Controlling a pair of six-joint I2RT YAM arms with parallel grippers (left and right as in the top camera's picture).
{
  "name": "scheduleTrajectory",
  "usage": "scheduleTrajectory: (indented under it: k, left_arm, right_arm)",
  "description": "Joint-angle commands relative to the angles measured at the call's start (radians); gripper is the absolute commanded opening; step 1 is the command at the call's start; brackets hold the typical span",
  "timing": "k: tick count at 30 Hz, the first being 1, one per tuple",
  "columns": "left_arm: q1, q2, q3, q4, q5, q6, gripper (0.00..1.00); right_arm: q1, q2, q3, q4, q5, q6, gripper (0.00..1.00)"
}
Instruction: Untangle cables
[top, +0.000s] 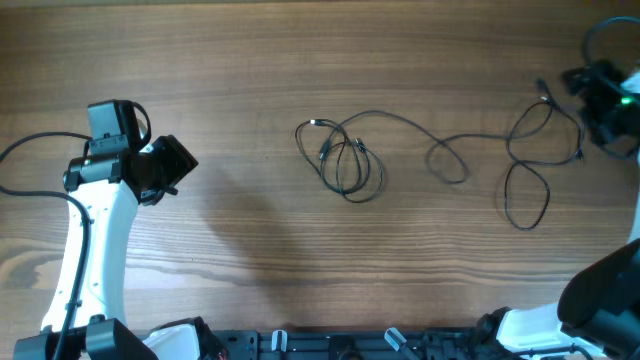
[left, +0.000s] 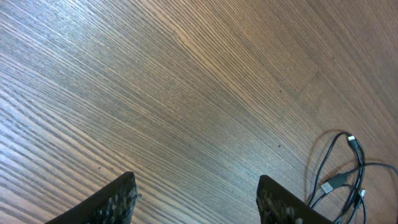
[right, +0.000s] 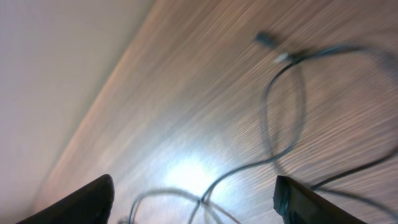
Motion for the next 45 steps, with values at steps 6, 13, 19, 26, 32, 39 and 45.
scheduleTrajectory:
  k: [6,13,19,26,32,39,45]
  left_arm:
    - [0.003,-0.012,-0.002,0.002,0.006,-0.010,0.63]
    - [0.003,-0.012,-0.002,-0.002,0.009,-0.010,0.63]
    - [0.003,-0.012,-0.002,-0.008,0.009,-0.010,0.63]
    - [0.003,-0.012,-0.002,-0.020,0.009,-0.010,0.63]
    - [0.003,-0.012,-0.002,-0.021,0.009,-0.010,0.63]
    - [0.003,-0.012,-0.002,-0.021,0.009,-0.010,0.63]
    - [0.003,-0.012,-0.002,-0.021,0.009,-0.010,0.63]
  right_arm:
    - [0.401,0.021,0.002,-0.045,0.085,-0.226,0.90]
    - [0.696,0.249,0.002,0.098,0.186,0.034,0.88]
    - [0.805,0.410,0.002,0.349,0.124,0.563,0.77]
    - [0.887,0.464,0.002,0.416,0.357,0.811,0.69]
    - [0.894,0.510,0.002,0.435,0.398,0.889,0.67]
    - [0.894,0.526,0.002,0.501,0.415,0.883,0.38]
    - [0.894,0.526,0.002,0.497,0.430,0.853,0.05]
